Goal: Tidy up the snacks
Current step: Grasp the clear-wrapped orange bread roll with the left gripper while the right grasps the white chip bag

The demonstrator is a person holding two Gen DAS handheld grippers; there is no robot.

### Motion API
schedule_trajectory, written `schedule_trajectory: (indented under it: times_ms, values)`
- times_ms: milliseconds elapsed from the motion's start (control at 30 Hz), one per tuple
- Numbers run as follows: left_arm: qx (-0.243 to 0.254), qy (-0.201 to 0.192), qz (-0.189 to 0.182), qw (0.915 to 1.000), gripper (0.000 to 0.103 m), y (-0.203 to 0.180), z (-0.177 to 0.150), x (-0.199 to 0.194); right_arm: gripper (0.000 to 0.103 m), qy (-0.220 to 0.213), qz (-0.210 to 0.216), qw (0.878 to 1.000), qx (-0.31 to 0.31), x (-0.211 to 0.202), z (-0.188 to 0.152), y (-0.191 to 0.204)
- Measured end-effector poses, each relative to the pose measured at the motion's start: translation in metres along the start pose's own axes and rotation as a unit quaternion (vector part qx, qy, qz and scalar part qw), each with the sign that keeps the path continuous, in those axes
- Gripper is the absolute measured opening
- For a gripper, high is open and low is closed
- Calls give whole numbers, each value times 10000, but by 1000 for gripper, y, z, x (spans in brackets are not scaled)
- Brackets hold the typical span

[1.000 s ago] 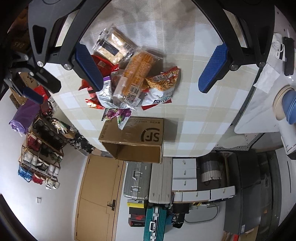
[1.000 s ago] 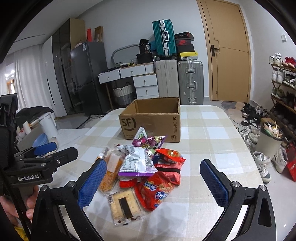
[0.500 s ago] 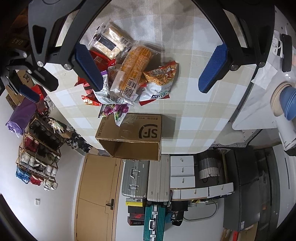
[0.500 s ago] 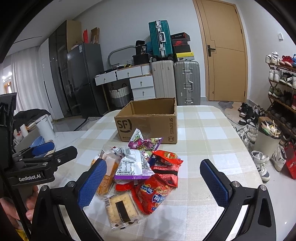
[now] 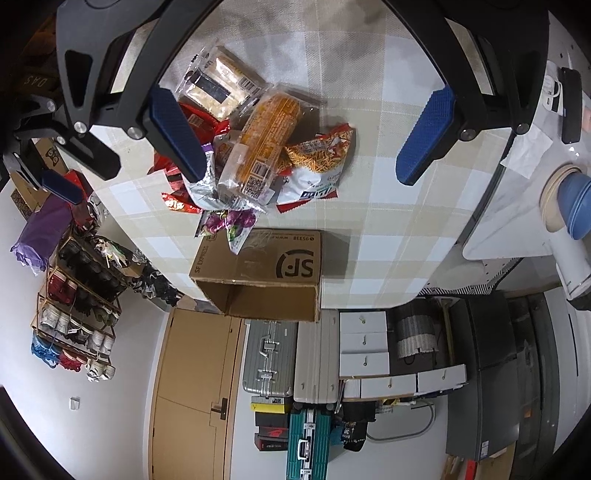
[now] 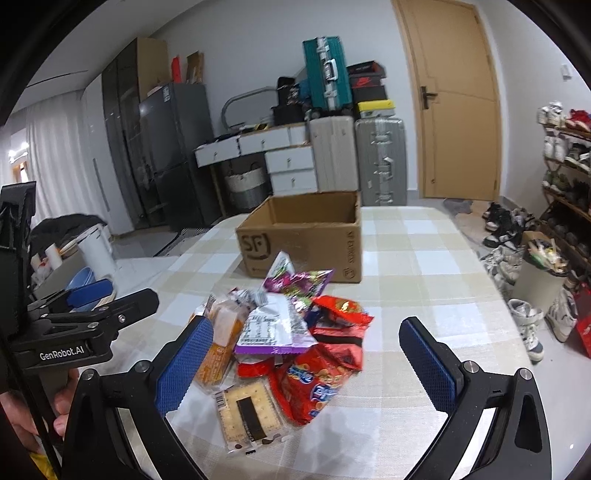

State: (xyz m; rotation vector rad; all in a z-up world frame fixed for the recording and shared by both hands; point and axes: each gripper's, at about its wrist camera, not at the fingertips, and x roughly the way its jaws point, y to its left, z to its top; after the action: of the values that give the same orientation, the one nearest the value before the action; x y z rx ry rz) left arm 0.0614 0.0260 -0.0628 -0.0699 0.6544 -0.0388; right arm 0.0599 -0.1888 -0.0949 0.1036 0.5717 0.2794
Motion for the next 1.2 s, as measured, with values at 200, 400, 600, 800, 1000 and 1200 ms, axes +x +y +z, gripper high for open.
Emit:
schedule_trajectory:
  times_ms: [200,400,600,800,1000,1200]
  values:
    - [-58,251,-29,9997,102,9,-9,20,103,348,644,9966,-368,37,8,11]
    - [-245,592,-164,9978,99,26,-18,57,94,919,941,9903,-439,90,14,6]
    - [-256,601,-562,9963,99,30,-26,78,80,1407,1266,9811,-410,121,13,-1]
    - [-136,572,-886,9943,98,25,-34,84,74,1726,1500,9728,-376,147,7,0]
    - [-71,691,-919,9933,91,19,-37,94,62,1751,1696,9697,-152,155,4,-2]
    - [-73,768,-909,9929,79,16,-38,98,50,1606,1857,9692,191,146,2,-10]
